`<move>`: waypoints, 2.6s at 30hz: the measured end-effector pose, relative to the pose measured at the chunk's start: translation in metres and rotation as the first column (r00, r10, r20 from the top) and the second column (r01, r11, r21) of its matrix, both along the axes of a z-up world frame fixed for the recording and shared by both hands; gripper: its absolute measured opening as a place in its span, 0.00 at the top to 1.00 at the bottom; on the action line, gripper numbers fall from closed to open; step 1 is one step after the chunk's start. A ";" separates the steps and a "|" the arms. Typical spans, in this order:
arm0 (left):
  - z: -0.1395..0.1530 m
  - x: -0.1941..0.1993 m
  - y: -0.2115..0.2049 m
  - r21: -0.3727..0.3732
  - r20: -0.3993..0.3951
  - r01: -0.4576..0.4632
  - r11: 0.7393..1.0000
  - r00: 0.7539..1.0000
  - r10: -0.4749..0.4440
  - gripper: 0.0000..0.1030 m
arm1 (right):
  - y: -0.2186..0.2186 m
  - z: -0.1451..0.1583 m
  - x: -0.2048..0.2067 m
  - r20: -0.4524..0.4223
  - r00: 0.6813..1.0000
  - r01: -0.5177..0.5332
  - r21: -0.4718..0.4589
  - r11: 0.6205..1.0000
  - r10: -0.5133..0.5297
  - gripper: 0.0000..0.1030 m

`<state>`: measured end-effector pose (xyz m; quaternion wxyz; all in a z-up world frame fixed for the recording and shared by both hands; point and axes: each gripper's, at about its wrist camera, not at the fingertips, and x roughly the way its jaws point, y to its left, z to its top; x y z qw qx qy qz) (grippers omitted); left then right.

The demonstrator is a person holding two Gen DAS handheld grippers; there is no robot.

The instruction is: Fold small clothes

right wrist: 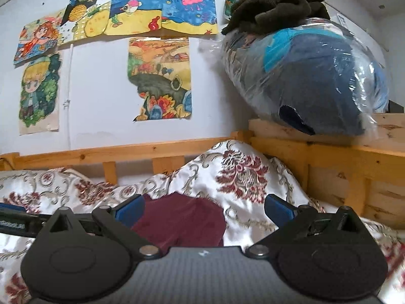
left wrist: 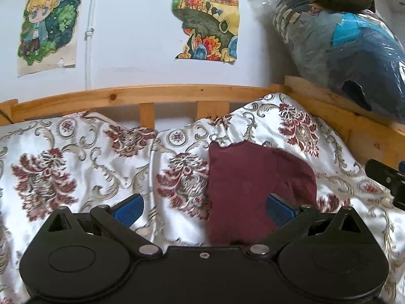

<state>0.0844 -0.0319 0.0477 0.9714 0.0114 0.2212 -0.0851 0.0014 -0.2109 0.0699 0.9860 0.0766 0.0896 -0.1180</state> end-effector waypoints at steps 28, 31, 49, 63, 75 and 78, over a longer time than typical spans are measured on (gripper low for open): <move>-0.043 -0.039 0.037 0.031 -0.043 0.023 0.999 0.999 -0.022 0.01 | 0.056 -0.024 -0.034 -0.152 0.988 0.023 -0.038 0.999 -0.028 0.00; -0.044 -0.039 0.036 0.033 -0.047 0.023 0.999 0.999 -0.021 0.01 | 0.055 -0.025 -0.034 -0.151 0.988 0.021 -0.038 0.999 -0.026 0.00; -0.043 -0.040 0.038 0.038 -0.045 0.013 0.999 0.999 -0.012 0.01 | 0.056 -0.027 -0.034 -0.153 0.988 0.020 -0.031 0.999 -0.024 0.00; -0.043 -0.038 0.039 0.043 -0.053 0.004 0.999 0.999 -0.002 0.01 | 0.054 -0.028 -0.033 -0.162 0.986 0.024 -0.022 0.999 -0.028 0.00; -0.042 -0.041 0.038 0.057 -0.047 0.007 0.998 0.999 -0.004 0.01 | 0.053 -0.028 -0.034 -0.155 0.988 0.027 -0.017 0.999 -0.029 0.00; -0.042 -0.041 0.038 0.059 -0.047 0.008 0.998 0.999 -0.005 0.01 | 0.053 -0.027 -0.034 -0.154 0.988 0.026 -0.017 1.000 -0.029 0.00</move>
